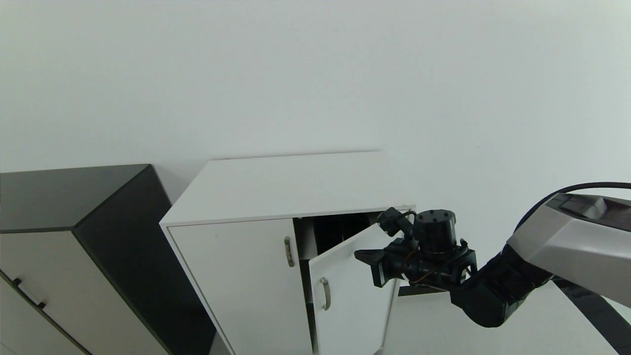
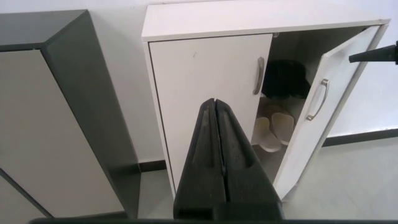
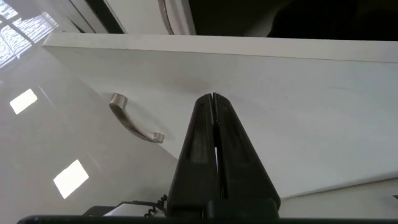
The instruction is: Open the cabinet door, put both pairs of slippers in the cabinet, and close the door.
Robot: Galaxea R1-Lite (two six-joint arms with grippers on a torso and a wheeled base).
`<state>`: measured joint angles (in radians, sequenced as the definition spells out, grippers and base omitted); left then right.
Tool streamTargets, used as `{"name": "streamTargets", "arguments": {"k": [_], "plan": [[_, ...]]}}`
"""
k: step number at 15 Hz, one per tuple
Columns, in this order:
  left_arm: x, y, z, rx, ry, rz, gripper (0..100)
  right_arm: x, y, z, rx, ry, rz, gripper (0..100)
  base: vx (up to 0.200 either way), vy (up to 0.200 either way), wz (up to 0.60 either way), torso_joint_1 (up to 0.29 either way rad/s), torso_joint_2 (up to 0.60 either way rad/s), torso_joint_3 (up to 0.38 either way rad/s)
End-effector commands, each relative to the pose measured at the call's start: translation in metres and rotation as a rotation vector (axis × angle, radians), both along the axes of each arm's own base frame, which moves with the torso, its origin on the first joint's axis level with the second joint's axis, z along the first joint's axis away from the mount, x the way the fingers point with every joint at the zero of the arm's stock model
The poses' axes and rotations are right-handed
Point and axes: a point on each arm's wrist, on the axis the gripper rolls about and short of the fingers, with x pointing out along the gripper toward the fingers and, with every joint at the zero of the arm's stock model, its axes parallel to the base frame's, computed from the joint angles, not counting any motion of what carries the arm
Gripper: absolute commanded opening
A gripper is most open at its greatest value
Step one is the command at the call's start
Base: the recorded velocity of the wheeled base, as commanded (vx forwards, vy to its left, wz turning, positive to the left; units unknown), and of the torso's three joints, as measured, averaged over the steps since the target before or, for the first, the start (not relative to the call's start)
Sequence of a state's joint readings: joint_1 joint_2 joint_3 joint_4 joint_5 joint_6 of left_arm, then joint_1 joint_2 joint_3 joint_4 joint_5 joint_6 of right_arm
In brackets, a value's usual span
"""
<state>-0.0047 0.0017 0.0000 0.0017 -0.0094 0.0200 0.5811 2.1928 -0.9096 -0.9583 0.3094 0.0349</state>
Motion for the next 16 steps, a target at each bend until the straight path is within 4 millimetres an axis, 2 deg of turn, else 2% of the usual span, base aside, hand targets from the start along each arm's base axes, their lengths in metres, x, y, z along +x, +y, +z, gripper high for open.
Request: {"name": "streamTargets", "arguments": {"k": [1,11,16], "plan": [[0.0,0.0,0.0,0.0,0.001,0.0,0,0.009,-0.001,-0.008,-0.004,0.009,-0.017,0,0.0,0.0,0.0,0.0,0.0,0.0],[0.0,0.0,0.0,-0.003,0.001,0.0,0,0.049,-0.01,-0.026,0.022,0.018,-0.13,0,0.0,0.0,0.0,0.0,0.0,0.0],[0.0,0.0,0.0,-0.003,0.001,0.0,0,0.055,-0.007,-0.029,0.017,0.0,-0.174,0,0.0,0.0,0.0,0.0,0.0,0.0]]}}
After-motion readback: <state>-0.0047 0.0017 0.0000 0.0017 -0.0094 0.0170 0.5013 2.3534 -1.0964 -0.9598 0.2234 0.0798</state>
